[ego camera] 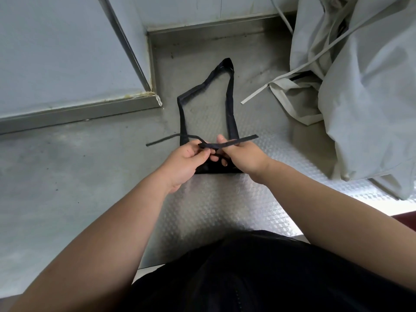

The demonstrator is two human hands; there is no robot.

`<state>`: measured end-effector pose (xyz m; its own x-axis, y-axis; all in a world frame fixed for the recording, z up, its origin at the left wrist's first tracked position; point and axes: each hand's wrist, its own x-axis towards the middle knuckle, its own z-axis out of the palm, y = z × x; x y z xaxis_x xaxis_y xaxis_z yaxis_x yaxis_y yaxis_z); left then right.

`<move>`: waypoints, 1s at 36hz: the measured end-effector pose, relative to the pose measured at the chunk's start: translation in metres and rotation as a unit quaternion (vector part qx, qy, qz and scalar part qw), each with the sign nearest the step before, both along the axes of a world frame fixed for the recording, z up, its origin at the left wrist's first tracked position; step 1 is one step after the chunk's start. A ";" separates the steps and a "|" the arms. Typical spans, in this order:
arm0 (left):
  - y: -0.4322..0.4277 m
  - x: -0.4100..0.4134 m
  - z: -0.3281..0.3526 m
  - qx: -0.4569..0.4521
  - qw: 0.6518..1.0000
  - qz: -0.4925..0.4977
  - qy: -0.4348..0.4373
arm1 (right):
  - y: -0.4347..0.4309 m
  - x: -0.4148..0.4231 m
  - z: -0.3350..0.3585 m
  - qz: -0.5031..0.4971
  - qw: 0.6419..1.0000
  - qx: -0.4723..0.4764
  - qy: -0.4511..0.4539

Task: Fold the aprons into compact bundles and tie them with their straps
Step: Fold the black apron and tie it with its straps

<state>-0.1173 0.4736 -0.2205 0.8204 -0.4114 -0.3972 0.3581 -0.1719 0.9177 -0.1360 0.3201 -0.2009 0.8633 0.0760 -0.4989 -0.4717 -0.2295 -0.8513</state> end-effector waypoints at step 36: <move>0.002 0.004 -0.006 -0.047 0.994 0.095 0.042 | -0.003 -0.004 -0.005 -0.199 0.954 0.223 0.017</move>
<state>-0.1133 0.4752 -0.2266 0.8523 -0.2908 -0.4347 0.4516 -0.0099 0.8922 -0.1398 0.3174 -0.2060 0.8519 -0.0432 -0.5219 -0.4751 0.3554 -0.8050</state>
